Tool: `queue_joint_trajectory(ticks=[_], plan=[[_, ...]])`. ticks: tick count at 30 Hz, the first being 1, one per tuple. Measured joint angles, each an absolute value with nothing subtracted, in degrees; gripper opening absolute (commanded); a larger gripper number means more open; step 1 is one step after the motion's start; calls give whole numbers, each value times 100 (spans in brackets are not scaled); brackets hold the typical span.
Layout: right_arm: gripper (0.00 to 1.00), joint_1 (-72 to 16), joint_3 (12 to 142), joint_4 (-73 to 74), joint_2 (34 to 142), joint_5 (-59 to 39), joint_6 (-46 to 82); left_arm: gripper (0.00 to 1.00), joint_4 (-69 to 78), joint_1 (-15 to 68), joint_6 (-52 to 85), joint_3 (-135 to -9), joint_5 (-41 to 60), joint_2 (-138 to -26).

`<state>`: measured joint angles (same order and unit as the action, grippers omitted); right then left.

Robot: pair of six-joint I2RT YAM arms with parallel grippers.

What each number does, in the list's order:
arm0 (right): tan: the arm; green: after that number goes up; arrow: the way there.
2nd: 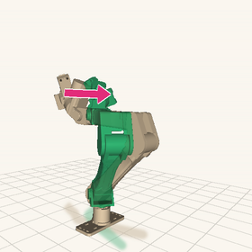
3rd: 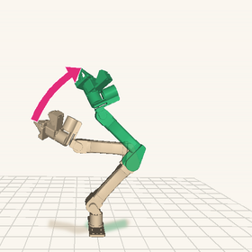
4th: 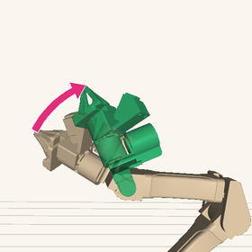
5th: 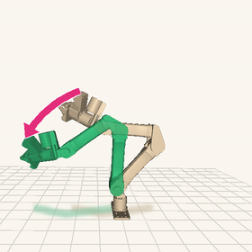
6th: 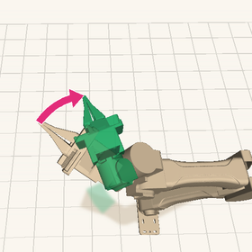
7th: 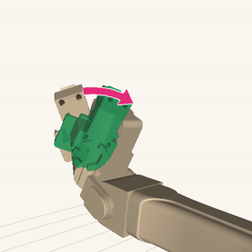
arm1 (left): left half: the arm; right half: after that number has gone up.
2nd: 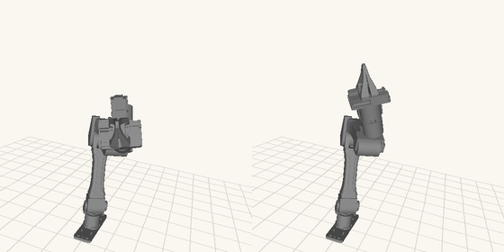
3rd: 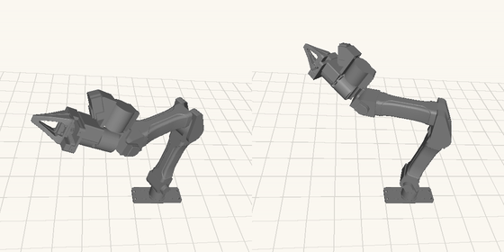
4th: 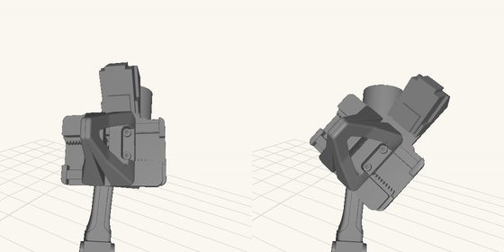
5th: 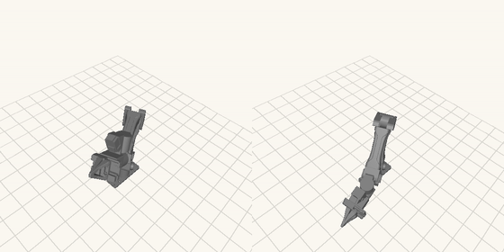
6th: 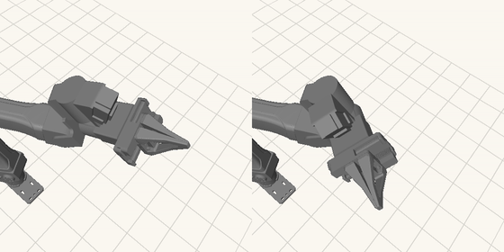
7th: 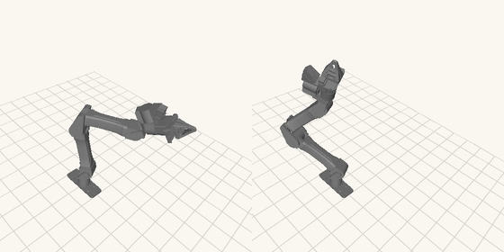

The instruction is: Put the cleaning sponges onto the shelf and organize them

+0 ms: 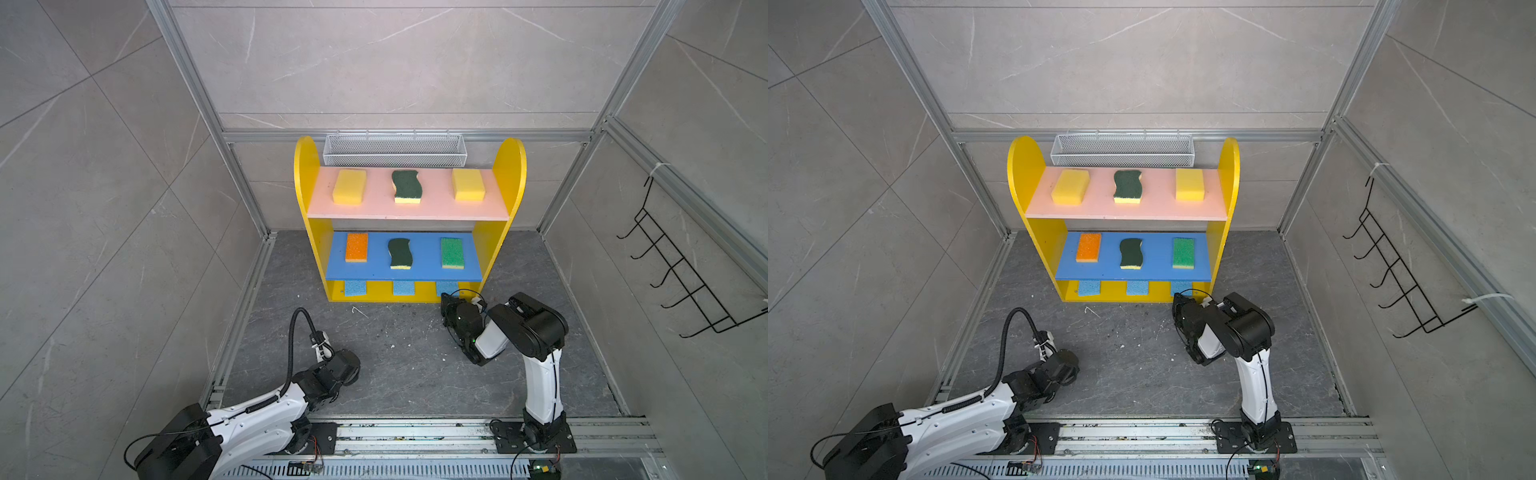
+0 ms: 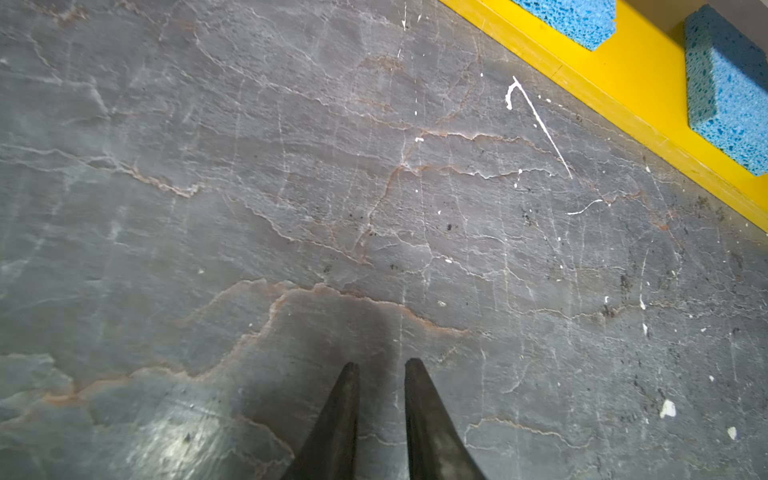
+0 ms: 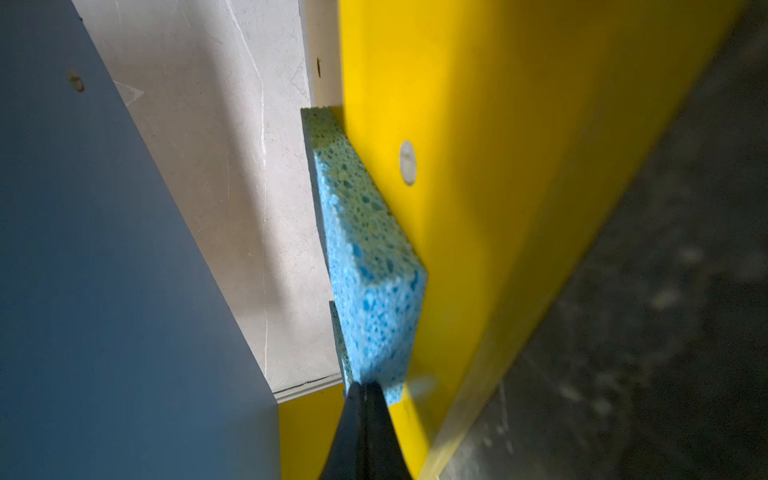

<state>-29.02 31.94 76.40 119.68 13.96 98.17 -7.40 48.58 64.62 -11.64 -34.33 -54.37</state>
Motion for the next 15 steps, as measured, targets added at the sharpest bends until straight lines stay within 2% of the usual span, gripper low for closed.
queue_joint_trajectory(ticks=[8, 15], plan=[[0, -3063, 2751, 7467, 11587, 1341, 9745, 25, -749, 4858, 6490, -1164, -3435, -5478], [3, -3345, 2152, 6250, 10420, 1197, 9389, 27, -1173, 4858, 6466, -1208, -3459, -5050]])
